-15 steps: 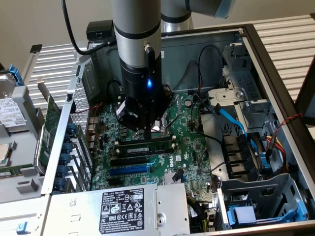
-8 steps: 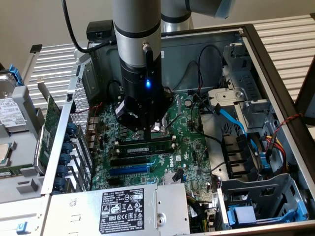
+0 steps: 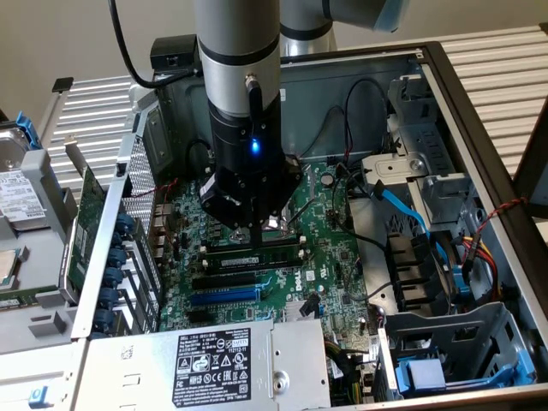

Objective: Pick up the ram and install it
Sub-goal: 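Press down the ram until it locks into place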

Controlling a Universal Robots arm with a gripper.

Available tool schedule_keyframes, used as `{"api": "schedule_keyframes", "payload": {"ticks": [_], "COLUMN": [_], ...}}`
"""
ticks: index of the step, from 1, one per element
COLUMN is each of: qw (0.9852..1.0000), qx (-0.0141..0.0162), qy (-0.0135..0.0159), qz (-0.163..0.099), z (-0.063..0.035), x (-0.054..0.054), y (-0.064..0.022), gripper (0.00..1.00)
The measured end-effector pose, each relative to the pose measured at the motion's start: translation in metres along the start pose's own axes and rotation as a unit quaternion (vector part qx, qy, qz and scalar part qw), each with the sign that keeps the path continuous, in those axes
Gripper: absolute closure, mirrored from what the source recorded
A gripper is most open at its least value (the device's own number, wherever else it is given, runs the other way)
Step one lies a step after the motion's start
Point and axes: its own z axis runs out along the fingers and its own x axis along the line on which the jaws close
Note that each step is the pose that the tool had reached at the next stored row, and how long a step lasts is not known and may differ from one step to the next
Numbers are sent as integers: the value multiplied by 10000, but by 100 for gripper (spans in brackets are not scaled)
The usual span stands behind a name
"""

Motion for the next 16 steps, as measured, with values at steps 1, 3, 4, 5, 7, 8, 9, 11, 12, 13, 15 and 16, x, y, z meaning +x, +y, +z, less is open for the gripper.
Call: {"api": "schedule_keyframes", "payload": {"ticks": [1,3,4,5,7,8,9,11,12,13,15,16], "qw": [10000,9999,9998,9996,9993,9991,9988,9983,9979,9976,9968,9964], "qx": [2,6,7,9,13,15,17,21,22,23,24,25], "qy": [0,-1,-1,-1,-2,-2,-2,-3,-3,-2,-3,-3], "qz": [54,163,215,268,374,427,479,586,641,693,794,845], "z": [0,0,0,0,0,0,0,0,0,0,0,0], "x": [0,0,0,0,0,0,0,0,0,0,0,0], "y": [0,0,0,0,0,0,0,0,0,0,0,0], "gripper": [89,89,89,89,89,89,89,89,89,89,89,89]}}
